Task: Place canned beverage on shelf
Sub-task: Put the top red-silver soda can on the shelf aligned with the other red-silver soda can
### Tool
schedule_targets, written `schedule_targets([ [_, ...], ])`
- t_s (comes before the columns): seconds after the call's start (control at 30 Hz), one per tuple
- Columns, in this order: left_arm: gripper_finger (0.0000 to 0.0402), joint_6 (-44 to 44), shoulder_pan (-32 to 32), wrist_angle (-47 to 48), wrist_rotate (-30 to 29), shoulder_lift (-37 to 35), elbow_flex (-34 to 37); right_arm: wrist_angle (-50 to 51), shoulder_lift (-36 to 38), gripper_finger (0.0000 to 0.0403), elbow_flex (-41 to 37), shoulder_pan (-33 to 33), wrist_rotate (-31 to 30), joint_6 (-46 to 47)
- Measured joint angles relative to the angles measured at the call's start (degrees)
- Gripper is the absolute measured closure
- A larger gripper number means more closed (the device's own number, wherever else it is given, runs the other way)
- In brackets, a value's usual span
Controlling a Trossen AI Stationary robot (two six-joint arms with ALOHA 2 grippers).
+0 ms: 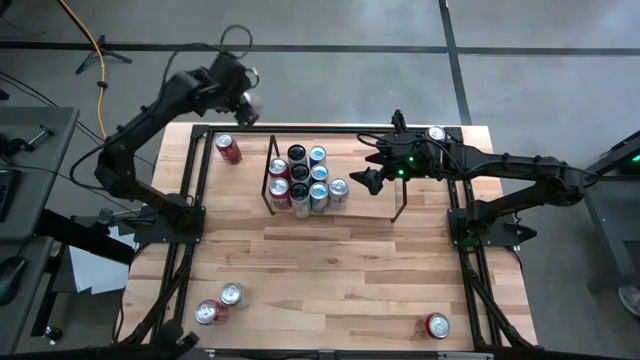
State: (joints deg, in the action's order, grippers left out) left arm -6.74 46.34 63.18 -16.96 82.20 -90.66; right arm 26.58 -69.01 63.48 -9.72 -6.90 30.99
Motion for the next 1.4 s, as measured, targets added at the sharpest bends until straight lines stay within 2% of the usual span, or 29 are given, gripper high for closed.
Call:
schedule_targets([
  [0.1, 0.0177, 3.22, -2.6, 0.5, 2.9, 0.53, -5.36, 0.1, 0.36, 0.001, 1.63, 0.0, 0.01, -1.21],
  [0.27, 0.0177, 7.39, -10.77, 0.46, 3.01, 3.85, -13.39, 0.15, 1.86, 0.001, 3.95, 0.0, -0.02, -2.29],
  [0.47, 0.0177, 8.15, -19.42, 0.36, 2.94, 11.16, -21.0, 0.0, 4.23, 0.001, 4.47, 0.0, -0.02, -2.77],
  [0.63, 0.0177, 7.95, -23.95, 0.11, 3.2, 18.09, -24.9, -0.09, 6.84, 0.001, 4.49, 0.0, -0.02, -2.86],
  [0.87, 0.0177, 8.02, -26.23, -0.11, 8.49, 26.24, -28.16, -0.22, 9.5, 0.001, 4.49, 0.43, -0.07, -2.55],
  [1.07, 0.0177, 8.06, -27.06, -2.5, 13.15, 29.45, -28.84, 0.72, 9.48, 0.001, 4.49, 2.44, -2.86, -2.61],
  [1.23, 0.0177, 8.14, -27.29, -4.36, 15.15, 30.37, -28.86, 5.66, 9.44, 0.001, 4.51, 3.4, -7.75, -1.26],
  [1.4, 0.0177, 8.13, -27.18, -4.61, 15.64, 32.18, -28.89, 18.15, 8.77, 0.001, 4.51, 3.38, -11.54, 3.04],
])
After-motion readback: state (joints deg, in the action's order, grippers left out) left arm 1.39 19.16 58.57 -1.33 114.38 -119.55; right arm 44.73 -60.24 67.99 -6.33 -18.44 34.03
